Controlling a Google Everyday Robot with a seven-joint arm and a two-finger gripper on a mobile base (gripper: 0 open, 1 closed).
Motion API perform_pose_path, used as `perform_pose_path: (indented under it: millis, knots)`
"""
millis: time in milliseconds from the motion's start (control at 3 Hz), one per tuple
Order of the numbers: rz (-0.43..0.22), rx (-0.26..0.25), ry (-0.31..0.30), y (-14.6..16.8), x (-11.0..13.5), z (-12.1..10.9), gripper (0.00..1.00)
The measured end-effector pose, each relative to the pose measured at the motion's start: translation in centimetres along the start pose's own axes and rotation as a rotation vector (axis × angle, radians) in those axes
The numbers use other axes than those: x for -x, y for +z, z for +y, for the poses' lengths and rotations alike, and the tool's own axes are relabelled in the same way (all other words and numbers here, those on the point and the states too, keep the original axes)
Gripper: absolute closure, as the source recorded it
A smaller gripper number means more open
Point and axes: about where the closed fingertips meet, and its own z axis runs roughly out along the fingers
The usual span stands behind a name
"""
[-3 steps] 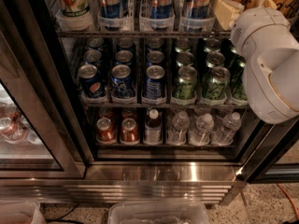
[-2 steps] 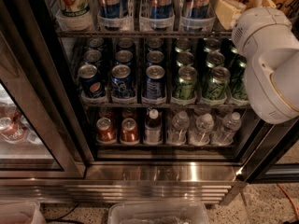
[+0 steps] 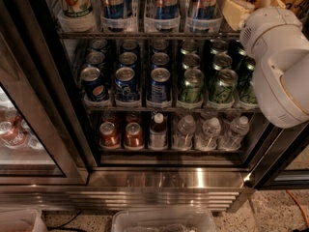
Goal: Pick orange can from top shelf of fridge
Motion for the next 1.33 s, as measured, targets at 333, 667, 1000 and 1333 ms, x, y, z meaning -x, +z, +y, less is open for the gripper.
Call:
perform_pose_path:
  millis: [333,667,1000,1333]
  knots:
    - [-0.01,-0.011,0.031,0.0,0.4,-0.4,1.0]
    - [-0.036,-0.016,0.057,-0.1,1.3,-0.7,1.0]
    - [-0.059,-0.017,0.076,-0.3,2.0,-0.9,1.0]
    - [-0.08,-0.006,0.086,-0.7,2.8,-0.9,1.0]
